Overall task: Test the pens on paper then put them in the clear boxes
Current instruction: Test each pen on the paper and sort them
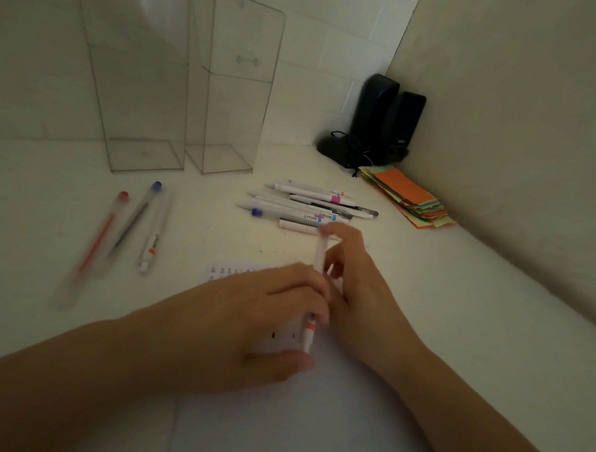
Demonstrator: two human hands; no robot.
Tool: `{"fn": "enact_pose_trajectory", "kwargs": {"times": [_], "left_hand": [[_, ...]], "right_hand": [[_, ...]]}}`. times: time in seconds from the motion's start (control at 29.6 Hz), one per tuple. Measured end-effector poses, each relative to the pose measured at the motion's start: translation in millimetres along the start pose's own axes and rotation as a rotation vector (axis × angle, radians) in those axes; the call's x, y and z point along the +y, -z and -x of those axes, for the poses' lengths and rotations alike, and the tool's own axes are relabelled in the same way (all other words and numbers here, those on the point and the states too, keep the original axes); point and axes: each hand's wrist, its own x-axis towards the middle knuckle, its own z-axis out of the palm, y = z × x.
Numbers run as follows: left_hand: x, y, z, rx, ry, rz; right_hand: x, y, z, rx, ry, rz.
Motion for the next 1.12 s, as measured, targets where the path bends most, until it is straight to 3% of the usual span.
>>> {"fn": "enact_pose_trajectory", "kwargs": {"times": [0.07, 0.2, 0.34, 0.41, 0.47, 0.54, 0.61, 0.68, 0.74, 0.88, 0.98, 1.05, 1.12], "left_hand": [[-9.5, 4.9, 4.1, -0.036, 0.107, -0.049], [-31.8, 13.2, 8.9, 0.117, 0.463, -0.212], [-38.5, 14.9, 7.5, 0.213, 0.681, -0.455], [-41.7, 16.1, 12.5, 0.221, 0.687, -0.534], [-47.9, 17.9, 17.2, 0.108, 0.673, -0.691], [-48.6, 20.2, 17.0, 0.007, 0.784, -0.73], [-48.5, 21.7, 17.2, 0.058, 0.875, -0.714], [-53.2, 20.1, 18.8, 0.119, 0.887, -0.781], [-59.2, 19.1, 23.1, 0.171, 0.861, -0.83], [-50.4, 21.7, 18.7, 0.186, 0.74, -0.827], [-35.0, 19.3, 10.7, 0.176, 0.506, -0.695], [-25.3, 14.9, 7.2, 0.103, 0.372, -0.525], [-19.5, 8.7, 6.7, 0.076, 0.298, -0.345]], "right_hand": [[11.6, 5.7, -2.5, 0.052, -0.069, 0.101], [37.6, 19.1, -10.2, -0.031, -0.331, 0.283], [37.0, 15.3, -12.4, -0.11, -0.339, 0.282], [35.1, 15.7, -12.6, -0.059, -0.354, 0.293], [35.8, 13.9, -13.2, -0.047, -0.367, 0.373], [38.0, 11.2, -13.3, -0.101, -0.348, 0.425], [37.7, 9.7, -13.1, -0.151, -0.345, 0.403], [38.9, 11.0, -12.7, -0.086, -0.297, 0.394], [35.9, 12.8, -13.0, 0.0, -0.214, 0.445], [27.7, 14.4, -13.6, -0.029, -0.142, 0.584], [13.8, 22.5, -12.2, 0.079, -0.16, 0.362], [4.2, 28.3, -8.5, 0.162, -0.27, -0.046], [-8.6, 30.1, -2.9, 0.076, -0.364, -0.535]]}}
